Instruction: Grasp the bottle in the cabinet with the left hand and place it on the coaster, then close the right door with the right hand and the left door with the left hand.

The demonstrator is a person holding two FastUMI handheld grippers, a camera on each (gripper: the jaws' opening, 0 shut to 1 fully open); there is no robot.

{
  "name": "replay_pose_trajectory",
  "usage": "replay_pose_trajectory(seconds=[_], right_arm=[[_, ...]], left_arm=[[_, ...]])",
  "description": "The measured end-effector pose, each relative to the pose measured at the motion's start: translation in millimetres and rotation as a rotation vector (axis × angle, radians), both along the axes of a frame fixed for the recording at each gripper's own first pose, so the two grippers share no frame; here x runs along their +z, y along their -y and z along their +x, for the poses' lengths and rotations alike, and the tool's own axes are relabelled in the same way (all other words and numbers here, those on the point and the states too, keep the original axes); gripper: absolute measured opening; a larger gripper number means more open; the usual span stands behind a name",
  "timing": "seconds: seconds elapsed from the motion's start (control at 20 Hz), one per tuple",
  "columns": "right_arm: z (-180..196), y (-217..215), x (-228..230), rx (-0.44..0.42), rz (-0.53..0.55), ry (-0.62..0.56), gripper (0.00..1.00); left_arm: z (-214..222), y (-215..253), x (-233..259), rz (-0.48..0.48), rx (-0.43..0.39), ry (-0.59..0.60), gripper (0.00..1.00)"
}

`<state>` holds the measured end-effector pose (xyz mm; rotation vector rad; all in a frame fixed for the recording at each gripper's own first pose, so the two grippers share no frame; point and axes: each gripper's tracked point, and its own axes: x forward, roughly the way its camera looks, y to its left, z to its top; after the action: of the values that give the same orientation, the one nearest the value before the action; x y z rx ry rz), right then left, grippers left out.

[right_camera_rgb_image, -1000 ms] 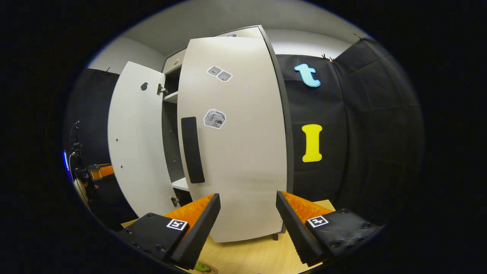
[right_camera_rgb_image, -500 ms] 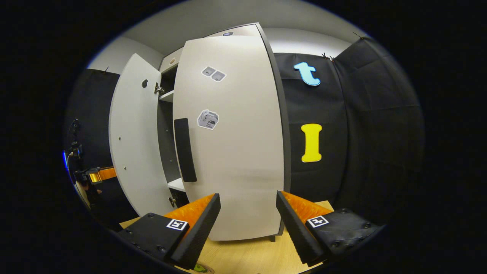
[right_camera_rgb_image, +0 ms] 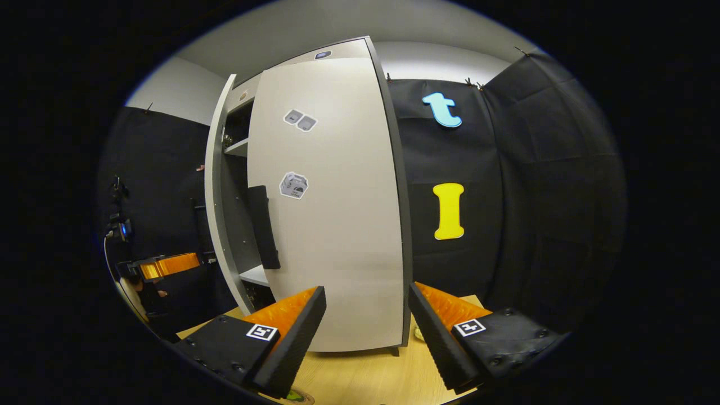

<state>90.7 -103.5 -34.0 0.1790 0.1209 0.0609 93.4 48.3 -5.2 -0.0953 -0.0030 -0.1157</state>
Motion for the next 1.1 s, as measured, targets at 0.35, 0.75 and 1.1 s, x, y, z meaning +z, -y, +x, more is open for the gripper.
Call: replay_pose_trajectory(seconds=[0.35,0.75,1.1], right_arm=[[-22.1,-0.8,2.3,0.004,-0.002,0.014,0.98],[-45.0,-15.7,17.7,0.029,-0.008,0.054,0.98],[-73.5,-13.6,23.2,0.002,-0.059,0.081,0.98]], left_arm=[[-25.5,4.5,-8.3,0.023,0.010,-0.012,0.92],[-51.8,5.4,-13.7,0.059,0.021,-0.027,0.95],[-71.7,9.8,-3.0,0.164,0.076,-0.021,0.95]])
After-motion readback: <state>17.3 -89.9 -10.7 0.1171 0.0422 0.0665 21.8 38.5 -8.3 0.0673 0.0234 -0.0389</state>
